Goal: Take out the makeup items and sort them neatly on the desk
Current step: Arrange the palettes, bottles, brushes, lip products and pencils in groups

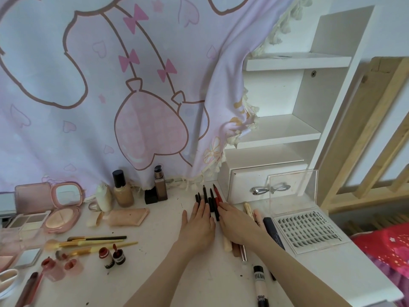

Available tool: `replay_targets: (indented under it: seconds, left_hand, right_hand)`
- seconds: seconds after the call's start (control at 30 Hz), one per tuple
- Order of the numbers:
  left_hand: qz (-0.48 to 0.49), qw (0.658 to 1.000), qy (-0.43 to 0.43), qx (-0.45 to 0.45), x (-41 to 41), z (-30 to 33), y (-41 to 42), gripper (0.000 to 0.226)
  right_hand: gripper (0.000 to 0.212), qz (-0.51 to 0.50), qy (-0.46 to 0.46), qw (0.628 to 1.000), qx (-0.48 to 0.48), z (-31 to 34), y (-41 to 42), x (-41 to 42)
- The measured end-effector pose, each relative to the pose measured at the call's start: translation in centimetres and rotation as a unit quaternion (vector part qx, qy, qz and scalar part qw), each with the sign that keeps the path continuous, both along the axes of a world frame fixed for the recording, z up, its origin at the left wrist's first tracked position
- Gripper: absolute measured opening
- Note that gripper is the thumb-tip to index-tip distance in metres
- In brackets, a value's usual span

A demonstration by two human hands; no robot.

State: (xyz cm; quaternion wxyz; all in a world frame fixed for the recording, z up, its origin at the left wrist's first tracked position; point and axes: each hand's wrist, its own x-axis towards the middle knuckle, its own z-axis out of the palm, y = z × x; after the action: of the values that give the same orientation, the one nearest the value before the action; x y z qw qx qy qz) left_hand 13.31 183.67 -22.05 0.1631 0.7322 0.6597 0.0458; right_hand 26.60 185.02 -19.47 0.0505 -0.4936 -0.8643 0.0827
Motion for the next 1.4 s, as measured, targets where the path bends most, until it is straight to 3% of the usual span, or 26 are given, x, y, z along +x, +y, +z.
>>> replay_targets:
  seconds: [0.3, 0.5, 0.7, 0.97, 1.4]
  left_hand:
    - [-0.028, 0.999, 0.014, -0.012, 0.5, 0.1, 0.8, 0.053]
    - [-0.048, 0.999, -0.016, -0.015, 0.8, 0.1, 1.1, 0.053]
    - [-0.043, 0.991, -0.119, 0.04, -0.7, -0.4, 0.5, 0.052]
    - [-0.058, 0.997, -0.019, 0.042, -1.1, -0.9, -0.1, 0.052]
    - [-0.081, 0.996, -0.02, 0.028, -1.2, -0.5, 0.2, 0.051]
  right_hand:
    - [0.048, -0.003, -0.011, 1.0, -0.022, -0.2, 0.7, 0.1]
    - [0.049, -0.052, 0.066, 0.996, -0.019, -0.5, 0.2, 0.7]
    - [0.04, -0.065, 0.087, 0.994, 0.007, -0.9, 0.1, 1.4]
    - [0.039, -0.051, 0.077, 0.996, -0.004, -1.6, -0.3, 2.0]
    - [0.039, -0.086, 0.077, 0.993, -0.04, -1.6, -0.5, 2.0]
